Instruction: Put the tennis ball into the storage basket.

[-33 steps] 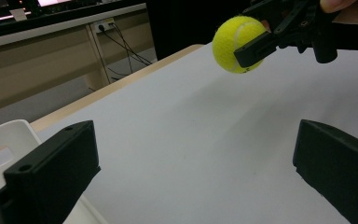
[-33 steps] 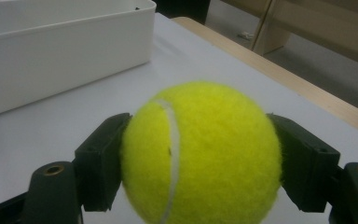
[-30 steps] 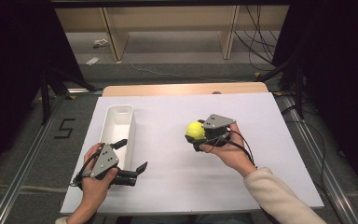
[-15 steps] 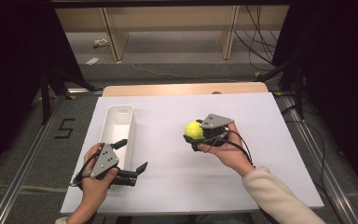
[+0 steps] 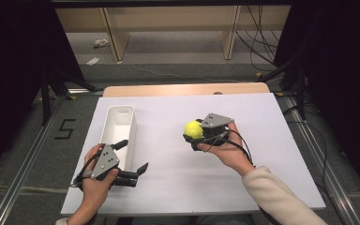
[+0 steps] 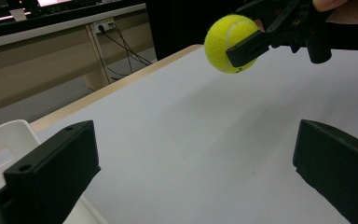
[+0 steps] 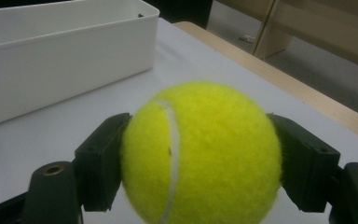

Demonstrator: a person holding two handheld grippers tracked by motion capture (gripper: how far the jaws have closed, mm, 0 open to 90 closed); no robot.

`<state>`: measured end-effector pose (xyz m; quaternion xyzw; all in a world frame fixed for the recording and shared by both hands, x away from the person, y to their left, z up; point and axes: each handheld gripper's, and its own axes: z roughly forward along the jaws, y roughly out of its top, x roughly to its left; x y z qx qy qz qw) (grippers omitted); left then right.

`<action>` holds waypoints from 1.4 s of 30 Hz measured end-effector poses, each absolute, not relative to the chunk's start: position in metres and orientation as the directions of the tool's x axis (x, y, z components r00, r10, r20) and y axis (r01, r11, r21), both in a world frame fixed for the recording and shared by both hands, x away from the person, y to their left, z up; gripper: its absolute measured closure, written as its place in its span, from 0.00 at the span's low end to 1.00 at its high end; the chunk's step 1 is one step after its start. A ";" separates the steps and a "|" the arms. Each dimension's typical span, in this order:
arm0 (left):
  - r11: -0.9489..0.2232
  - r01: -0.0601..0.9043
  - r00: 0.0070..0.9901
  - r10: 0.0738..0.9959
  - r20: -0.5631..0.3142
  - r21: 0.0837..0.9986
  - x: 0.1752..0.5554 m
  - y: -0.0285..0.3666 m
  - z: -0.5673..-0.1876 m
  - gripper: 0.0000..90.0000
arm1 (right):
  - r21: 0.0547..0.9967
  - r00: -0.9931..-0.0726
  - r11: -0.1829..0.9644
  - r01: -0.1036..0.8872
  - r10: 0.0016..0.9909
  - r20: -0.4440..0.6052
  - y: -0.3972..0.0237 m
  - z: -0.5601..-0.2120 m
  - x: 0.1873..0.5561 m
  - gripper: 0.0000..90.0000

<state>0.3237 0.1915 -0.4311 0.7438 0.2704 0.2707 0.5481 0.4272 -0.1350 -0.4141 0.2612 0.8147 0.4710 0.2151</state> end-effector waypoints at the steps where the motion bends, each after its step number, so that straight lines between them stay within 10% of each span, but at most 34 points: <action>1: -0.254 0.106 0.707 0.699 0.106 0.962 0.324 0.191 -0.431 0.00 | 0.880 -0.771 0.420 0.223 0.628 -0.104 -0.135 -0.414 0.427 0.29; 42: -0.253 0.107 0.709 0.698 0.105 0.962 0.324 0.191 -0.432 0.00 | 0.882 -0.788 0.421 0.211 0.608 -0.102 -0.116 -0.412 0.431 0.29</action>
